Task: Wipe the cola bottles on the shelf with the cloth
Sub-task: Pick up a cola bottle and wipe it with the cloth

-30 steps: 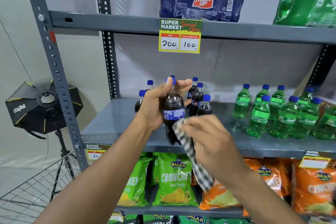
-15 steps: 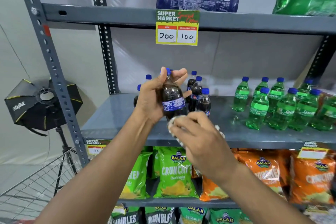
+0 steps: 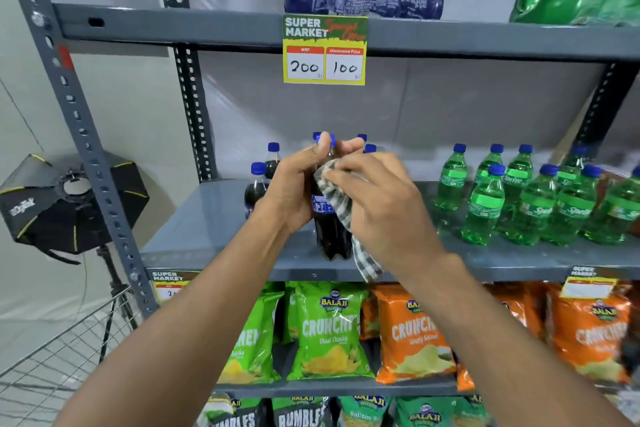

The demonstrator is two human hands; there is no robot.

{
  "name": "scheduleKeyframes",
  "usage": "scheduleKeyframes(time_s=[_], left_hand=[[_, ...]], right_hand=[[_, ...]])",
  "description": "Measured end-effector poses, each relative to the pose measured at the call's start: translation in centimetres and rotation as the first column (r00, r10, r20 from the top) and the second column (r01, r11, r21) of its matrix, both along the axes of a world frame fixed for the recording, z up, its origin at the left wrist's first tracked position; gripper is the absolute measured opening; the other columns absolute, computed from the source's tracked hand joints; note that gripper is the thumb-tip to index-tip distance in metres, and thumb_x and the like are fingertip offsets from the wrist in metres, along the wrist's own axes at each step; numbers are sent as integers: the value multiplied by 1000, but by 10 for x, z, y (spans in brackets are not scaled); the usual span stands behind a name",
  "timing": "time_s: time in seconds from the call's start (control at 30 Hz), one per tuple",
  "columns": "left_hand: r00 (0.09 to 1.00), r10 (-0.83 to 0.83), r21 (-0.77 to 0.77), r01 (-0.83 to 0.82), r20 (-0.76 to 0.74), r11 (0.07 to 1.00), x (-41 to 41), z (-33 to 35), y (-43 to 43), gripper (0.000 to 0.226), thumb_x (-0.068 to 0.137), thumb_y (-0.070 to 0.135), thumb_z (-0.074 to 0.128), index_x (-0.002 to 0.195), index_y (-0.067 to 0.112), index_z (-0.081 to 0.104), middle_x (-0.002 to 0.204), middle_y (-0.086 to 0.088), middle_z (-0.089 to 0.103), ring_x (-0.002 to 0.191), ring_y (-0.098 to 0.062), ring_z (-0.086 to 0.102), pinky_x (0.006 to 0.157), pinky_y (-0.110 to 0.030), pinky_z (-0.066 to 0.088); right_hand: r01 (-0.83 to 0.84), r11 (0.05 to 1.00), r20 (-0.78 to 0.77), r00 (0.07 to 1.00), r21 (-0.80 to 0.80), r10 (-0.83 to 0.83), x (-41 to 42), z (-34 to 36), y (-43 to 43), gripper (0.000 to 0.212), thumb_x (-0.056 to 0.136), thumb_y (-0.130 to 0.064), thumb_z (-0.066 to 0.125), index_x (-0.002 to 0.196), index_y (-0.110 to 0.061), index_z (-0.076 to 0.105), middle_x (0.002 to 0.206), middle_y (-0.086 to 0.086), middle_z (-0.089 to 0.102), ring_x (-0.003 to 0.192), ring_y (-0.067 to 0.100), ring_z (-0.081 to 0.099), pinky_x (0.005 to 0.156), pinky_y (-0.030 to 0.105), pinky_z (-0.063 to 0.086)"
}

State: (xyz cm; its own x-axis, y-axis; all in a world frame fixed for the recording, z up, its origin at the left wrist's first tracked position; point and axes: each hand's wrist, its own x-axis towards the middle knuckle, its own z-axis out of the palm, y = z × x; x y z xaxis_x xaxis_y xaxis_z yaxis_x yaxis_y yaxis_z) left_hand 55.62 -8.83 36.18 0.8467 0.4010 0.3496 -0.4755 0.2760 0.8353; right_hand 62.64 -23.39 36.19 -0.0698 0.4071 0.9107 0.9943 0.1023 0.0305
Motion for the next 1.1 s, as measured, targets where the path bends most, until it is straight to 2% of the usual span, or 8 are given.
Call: scheduleKeyframes(time_s=[0.1,0.2,0.27,0.47,0.67,0.77,0.87,1.1], left_hand=[[997,3,-62,2,76,998,2,0,8,42,99,41,55,102,6,79,126,-10,73,130,-22,60,96,-36,55],[993,-7,-50,13,117,999,5,-3,14,38,93,43,63,94,9,79,126,-11,72,136,-24,54,103,-59,49],[994,0,-43,4,110,999,6,-8,18,36,89,44,68,93,9,78,123,-10,74,135,-24,55,102,-64,47],[993,106,85,-109,42,990,10,-15,20,29,98,32,57,97,7,71,120,-11,75,125,-29,63,96,-55,55],[965,237,457,-162,-111,875,15,-18,26,23,93,42,63,99,28,79,128,4,72,126,-16,62,101,-43,48],[938,312,546,-184,-151,817,18,-27,35,26,88,50,66,101,33,79,128,9,72,128,-13,59,113,-51,39],[913,369,578,-207,-176,789,21,-37,41,20,91,48,63,102,39,78,130,12,70,134,-12,53,120,-53,29],[869,440,576,-245,-226,780,24,-42,51,24,102,37,53,102,41,77,128,24,69,125,8,52,114,-37,32]], right_hand=[[-42,999,3,999,-31,43,-3,-18,1,32,96,-3,43,107,-3,73,110,5,68,95,31,56,87,35,51],[-37,993,46,998,-109,42,0,-46,-8,33,92,4,46,112,-5,69,115,2,63,98,27,51,91,31,47],[-33,985,73,996,-167,46,4,-62,-12,37,85,7,46,114,-6,66,119,0,58,99,27,49,91,32,47],[-75,937,-4,997,-341,79,13,-95,-35,53,69,22,61,112,-8,69,115,0,62,100,26,54,85,32,52],[-86,975,-191,981,-203,47,26,-88,-61,45,77,21,61,108,-8,76,107,0,67,102,19,58,89,26,51],[-56,986,-247,969,-156,16,34,-85,-73,50,73,15,54,110,-11,76,108,-5,65,106,13,58,93,23,49],[-40,986,-286,958,-160,-8,41,-91,-80,63,66,28,59,111,-13,76,108,-7,65,105,13,58,91,24,49],[-11,977,-322,945,-211,-59,47,-104,-84,73,60,34,62,113,-15,75,109,-10,63,107,13,59,95,19,47]])
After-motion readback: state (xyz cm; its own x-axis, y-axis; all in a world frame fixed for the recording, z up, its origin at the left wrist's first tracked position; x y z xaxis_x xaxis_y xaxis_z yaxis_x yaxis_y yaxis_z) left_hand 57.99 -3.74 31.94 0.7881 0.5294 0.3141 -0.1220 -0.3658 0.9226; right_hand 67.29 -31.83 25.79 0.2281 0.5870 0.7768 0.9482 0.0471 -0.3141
